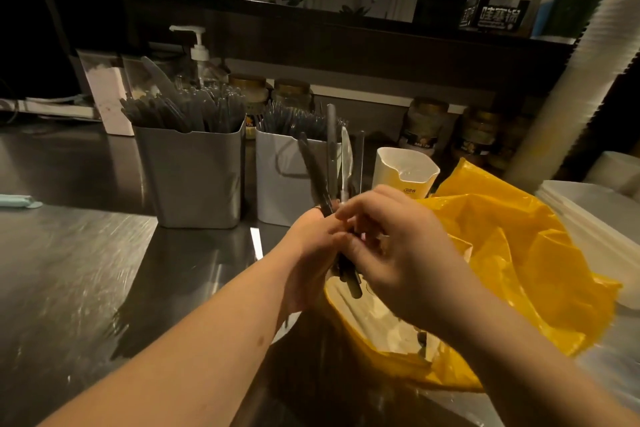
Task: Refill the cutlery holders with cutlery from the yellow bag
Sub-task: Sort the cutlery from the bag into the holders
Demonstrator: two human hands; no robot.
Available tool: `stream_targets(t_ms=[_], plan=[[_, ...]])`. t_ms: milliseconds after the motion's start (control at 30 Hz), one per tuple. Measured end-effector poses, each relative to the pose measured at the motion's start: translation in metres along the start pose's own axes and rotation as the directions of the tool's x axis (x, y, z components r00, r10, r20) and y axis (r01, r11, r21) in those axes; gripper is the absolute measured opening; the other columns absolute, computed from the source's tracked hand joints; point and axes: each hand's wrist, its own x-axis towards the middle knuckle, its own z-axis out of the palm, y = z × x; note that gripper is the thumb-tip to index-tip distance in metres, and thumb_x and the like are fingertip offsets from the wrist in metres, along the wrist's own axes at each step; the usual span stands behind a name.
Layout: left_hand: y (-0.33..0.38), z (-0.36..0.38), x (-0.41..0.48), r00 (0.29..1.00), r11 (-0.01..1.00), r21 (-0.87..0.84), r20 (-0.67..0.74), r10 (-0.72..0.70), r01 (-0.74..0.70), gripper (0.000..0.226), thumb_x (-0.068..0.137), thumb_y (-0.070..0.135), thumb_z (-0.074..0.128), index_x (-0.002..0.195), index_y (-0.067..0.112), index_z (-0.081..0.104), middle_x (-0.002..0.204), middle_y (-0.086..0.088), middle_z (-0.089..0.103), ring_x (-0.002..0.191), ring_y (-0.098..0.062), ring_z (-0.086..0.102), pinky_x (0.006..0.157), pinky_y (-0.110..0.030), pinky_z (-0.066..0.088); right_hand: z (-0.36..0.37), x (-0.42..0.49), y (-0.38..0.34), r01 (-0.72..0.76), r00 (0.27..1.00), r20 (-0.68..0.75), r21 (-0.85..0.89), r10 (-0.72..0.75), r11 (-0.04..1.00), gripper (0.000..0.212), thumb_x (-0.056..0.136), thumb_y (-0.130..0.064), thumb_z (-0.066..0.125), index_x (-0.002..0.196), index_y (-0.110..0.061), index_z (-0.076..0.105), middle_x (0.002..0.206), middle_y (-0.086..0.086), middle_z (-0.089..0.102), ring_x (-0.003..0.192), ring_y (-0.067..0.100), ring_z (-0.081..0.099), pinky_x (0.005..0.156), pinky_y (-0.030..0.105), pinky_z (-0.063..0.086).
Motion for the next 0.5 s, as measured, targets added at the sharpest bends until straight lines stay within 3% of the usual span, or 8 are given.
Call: stream_targets(t_ms=[67, 133, 167, 267, 300, 400, 500], plan=[[0.000, 0.000, 0.000, 1.000, 0.998, -0.061, -0.028, -0.013, 0.011, 0.022, 0.108, 0.013, 0.036, 0.116, 0.005, 0.055, 0.087, -0.017, 0.061, 0.089, -0.030, 0.063, 0.080, -0.037, 0.049, 0.011, -0.001, -0.001, 0.043, 0.998, -0.045, -0.071, -0.046, 0.997, 0.018, 0.093, -0.023, 0.067, 0.111, -0.024, 0.066, 0.104, -0.014, 0.060, 0.091, 0.003, 0.057, 0.074, 0.011, 0.052], [-0.001, 0.002, -0.001, 0.999, 0.989, -0.147, -0.046, -0.026, 0.019, 0.028, 0.110, 0.016, 0.032, 0.121, 0.005, 0.054, 0.097, -0.021, 0.062, 0.116, -0.037, 0.059, 0.101, -0.044, 0.046, 0.019, -0.002, 0.000, 0.062, 0.995, -0.076, -0.058, -0.067, 0.996, 0.015, 0.091, -0.017, 0.070, 0.106, -0.019, 0.070, 0.100, -0.009, 0.066, 0.087, 0.003, 0.059, 0.070, 0.008, 0.050], [-0.001, 0.002, -0.002, 0.998, 0.977, -0.209, -0.030, -0.055, 0.047, 0.028, 0.110, 0.021, 0.033, 0.122, 0.005, 0.054, 0.094, -0.021, 0.063, 0.115, -0.034, 0.059, 0.102, -0.043, 0.046, 0.024, -0.003, 0.002, 0.059, 0.992, -0.108, -0.020, -0.061, 0.998, 0.014, 0.091, -0.014, 0.070, 0.104, -0.018, 0.071, 0.099, -0.007, 0.069, 0.086, 0.004, 0.061, 0.070, 0.010, 0.052], [-0.001, 0.002, -0.006, 0.996, 0.964, -0.254, 0.062, -0.069, 0.083, 0.028, 0.108, 0.026, 0.042, 0.121, 0.007, 0.057, 0.071, -0.011, 0.069, 0.081, -0.018, 0.066, 0.071, -0.029, 0.055, 0.028, -0.005, 0.007, -0.038, 0.977, -0.199, 0.212, 0.081, 0.977, 0.017, 0.092, -0.008, 0.067, 0.102, -0.021, 0.071, 0.098, -0.008, 0.072, 0.092, 0.004, 0.067, 0.078, 0.020, 0.059], [-0.002, 0.001, -0.005, 0.997, 0.970, -0.231, 0.059, -0.058, 0.070, 0.027, 0.106, 0.027, 0.046, 0.121, 0.007, 0.058, 0.072, -0.008, 0.071, 0.080, -0.019, 0.067, 0.070, -0.029, 0.055, 0.027, -0.005, 0.007, -0.064, 0.972, -0.204, 0.260, 0.119, 0.963, 0.020, 0.093, -0.007, 0.065, 0.099, -0.025, 0.069, 0.096, -0.010, 0.071, 0.092, 0.003, 0.068, 0.077, 0.021, 0.060], [-0.003, -0.002, 0.001, 0.999, 0.978, -0.210, 0.030, 0.016, -0.009, 0.020, 0.102, 0.027, 0.054, 0.114, 0.014, 0.063, 0.086, -0.009, 0.070, 0.089, -0.025, 0.068, 0.089, -0.044, 0.055, 0.012, 0.000, 0.002, -0.097, 0.957, -0.212, 0.404, 0.196, 0.910, 0.028, 0.099, -0.005, 0.052, 0.093, -0.031, 0.056, 0.090, -0.010, 0.067, 0.089, 0.002, 0.067, 0.073, 0.019, 0.057], [-0.003, -0.006, 0.003, 0.998, 0.970, -0.242, 0.051, 0.032, -0.019, 0.015, 0.104, 0.025, 0.054, 0.110, 0.012, 0.058, 0.069, -0.005, 0.062, 0.068, -0.023, 0.064, 0.090, -0.050, 0.058, -0.012, 0.019, 0.008, -0.125, 0.891, -0.231, 0.701, 0.390, 0.702, 0.017, 0.105, -0.015, 0.041, 0.097, -0.021, 0.055, 0.079, -0.001, 0.069, 0.079, 0.011, 0.072, 0.076, 0.033, 0.061]])
